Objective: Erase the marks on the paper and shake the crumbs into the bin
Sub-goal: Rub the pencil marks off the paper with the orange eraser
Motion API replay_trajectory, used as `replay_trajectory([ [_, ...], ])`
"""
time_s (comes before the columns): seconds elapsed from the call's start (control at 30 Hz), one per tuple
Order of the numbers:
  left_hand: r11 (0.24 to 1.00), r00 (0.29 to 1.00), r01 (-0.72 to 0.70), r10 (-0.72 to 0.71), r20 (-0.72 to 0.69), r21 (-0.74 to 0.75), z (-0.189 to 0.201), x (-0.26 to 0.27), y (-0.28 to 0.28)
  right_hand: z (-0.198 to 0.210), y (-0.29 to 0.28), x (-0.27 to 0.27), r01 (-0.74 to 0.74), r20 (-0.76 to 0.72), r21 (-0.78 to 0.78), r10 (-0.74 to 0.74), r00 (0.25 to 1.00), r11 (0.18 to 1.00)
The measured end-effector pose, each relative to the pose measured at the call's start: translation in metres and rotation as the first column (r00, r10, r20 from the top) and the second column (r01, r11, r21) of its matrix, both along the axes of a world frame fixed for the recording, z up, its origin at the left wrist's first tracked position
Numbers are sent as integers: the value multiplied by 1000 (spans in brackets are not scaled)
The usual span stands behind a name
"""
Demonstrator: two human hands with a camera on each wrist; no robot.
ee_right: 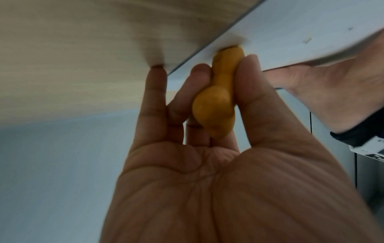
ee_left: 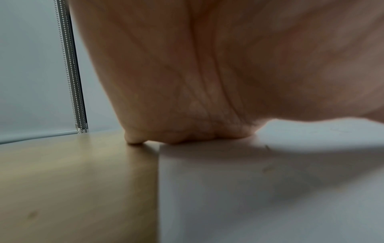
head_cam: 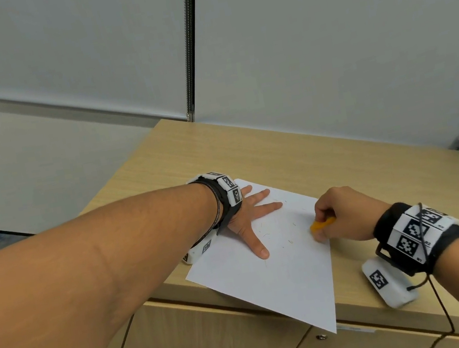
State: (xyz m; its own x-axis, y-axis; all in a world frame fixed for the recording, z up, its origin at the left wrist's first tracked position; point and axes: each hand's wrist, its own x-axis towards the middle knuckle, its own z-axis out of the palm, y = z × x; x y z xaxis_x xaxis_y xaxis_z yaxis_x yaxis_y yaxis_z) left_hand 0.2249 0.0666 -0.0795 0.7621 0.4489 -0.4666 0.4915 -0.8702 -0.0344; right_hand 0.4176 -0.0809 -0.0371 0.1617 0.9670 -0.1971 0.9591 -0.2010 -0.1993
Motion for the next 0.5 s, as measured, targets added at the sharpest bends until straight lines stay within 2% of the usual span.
replay_trajectory([
  [0.1,1000,1000,3,-3,-10,-3,1,1,0,2,-5,2,-6,12,-20,7,1000,1000],
  [0.37,1000,1000,2,-2,1,3,2,0,-2,0,12,-6,60,-44,56,-57,997,997],
  [0.5,1000,1000,-2,2,3,-7,2,0,-2,-2,1,-3,-1,-34,39,2,999,999],
])
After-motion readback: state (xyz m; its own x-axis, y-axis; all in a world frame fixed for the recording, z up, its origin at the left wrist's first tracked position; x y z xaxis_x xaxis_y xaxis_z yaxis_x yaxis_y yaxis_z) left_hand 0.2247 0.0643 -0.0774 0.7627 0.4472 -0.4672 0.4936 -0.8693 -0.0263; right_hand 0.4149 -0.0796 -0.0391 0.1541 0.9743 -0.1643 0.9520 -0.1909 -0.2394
